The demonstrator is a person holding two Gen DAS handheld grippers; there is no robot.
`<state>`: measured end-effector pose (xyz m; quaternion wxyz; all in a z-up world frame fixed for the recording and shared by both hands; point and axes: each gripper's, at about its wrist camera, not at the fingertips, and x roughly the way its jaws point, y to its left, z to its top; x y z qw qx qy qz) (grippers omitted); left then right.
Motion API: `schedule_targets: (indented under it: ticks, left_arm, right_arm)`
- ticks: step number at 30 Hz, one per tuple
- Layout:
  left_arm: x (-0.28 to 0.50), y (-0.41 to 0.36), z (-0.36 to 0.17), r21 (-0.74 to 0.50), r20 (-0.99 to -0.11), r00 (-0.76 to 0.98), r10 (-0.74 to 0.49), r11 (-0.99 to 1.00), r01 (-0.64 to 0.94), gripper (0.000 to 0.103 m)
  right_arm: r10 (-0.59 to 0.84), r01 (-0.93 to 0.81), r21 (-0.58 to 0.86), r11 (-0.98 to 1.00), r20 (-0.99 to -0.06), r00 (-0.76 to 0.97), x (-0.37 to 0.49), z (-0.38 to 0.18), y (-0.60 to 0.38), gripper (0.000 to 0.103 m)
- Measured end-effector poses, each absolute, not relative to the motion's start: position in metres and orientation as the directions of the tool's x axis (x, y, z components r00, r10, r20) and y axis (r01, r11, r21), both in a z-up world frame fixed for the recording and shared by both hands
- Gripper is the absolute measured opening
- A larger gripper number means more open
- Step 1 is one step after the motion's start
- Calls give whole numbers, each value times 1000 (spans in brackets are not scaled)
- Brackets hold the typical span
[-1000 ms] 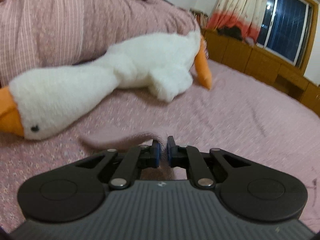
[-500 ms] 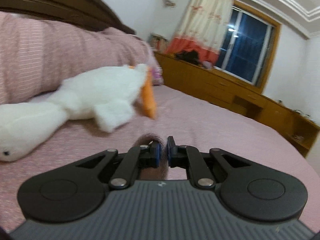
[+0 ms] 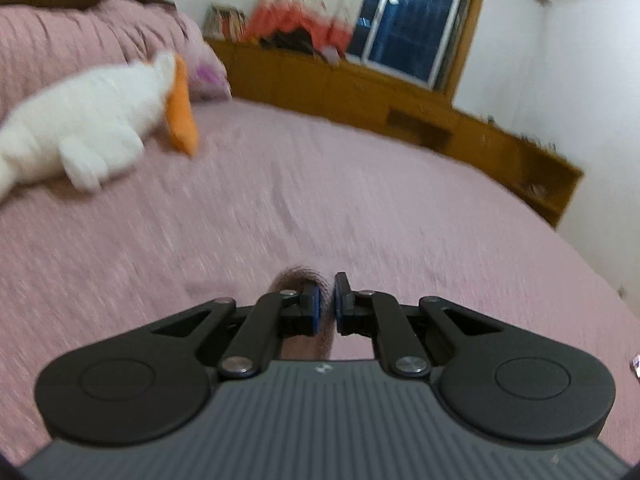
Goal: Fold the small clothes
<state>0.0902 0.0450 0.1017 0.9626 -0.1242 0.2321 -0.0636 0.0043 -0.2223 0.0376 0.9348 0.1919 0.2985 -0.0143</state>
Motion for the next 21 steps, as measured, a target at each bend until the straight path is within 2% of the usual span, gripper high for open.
schedule_targets:
  ticks: [4,13,17,19,21]
  left_arm:
    - [97,32,72,-261,-520,824,-227,960,100,10]
    - [103,9,41,-237,-617,730,-295,954,185,13]
    - [102,7,36,-242,-648,692,-320,947,211,25]
    - [99,7,37,-240,-656,683,-322,946,216,38]
    - [93,8,41,-225,-657,684,-317,949,223,42]
  right_arm:
    - [85,153,357,922,-569,818,2,33,-226,97]
    - [81,175,374,911,-577,813,0,28,-229,97]
    - [82,177,378,909,-577,813,1,28,-229,97]
    - [83,177,379,908,-577,813,1,28,-228,97]
    - [84,176,381,908,-577,812,2,29,-227,97]
